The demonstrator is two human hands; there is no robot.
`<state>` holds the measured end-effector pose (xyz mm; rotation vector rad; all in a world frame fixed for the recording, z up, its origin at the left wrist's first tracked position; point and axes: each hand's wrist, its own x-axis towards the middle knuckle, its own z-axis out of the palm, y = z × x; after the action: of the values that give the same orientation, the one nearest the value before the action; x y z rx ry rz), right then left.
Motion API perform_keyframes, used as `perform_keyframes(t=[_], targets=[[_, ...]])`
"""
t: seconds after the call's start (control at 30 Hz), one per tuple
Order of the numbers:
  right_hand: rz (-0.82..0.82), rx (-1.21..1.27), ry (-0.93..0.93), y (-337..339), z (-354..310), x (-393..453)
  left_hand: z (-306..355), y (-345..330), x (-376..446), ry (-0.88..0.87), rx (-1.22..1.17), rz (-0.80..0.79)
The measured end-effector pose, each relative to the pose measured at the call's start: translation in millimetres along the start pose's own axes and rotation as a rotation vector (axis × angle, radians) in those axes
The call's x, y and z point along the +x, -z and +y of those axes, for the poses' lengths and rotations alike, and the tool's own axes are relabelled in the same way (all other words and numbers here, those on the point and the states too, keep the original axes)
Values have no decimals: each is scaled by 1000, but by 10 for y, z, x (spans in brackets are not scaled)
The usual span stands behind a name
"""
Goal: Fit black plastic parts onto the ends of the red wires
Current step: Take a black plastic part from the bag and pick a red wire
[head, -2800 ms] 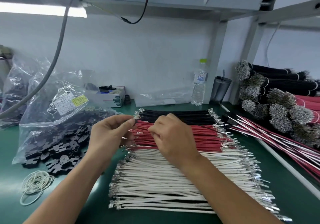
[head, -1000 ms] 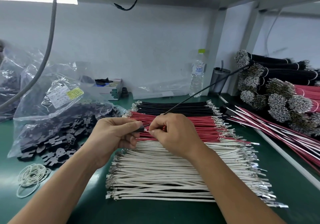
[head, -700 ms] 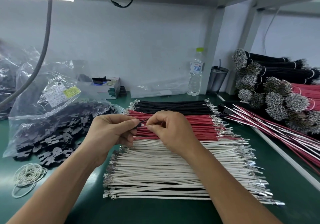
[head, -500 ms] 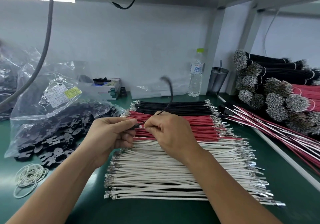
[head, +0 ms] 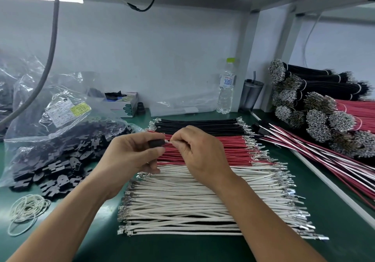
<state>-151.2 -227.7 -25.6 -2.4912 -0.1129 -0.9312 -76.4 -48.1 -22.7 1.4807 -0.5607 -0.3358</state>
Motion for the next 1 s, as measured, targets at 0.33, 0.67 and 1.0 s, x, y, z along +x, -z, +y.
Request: perform_keyframes(t=[0.33,0.67,1.0], targets=[[-83,158,17,105,-22,19,29,64,-26,-81,52,-39],[-231,249,-120,222,-5,37,0,11,-23,-144,180,-76],[-100,134,-28,141,-39,17,-10,-7,-23,-146,126,10]])
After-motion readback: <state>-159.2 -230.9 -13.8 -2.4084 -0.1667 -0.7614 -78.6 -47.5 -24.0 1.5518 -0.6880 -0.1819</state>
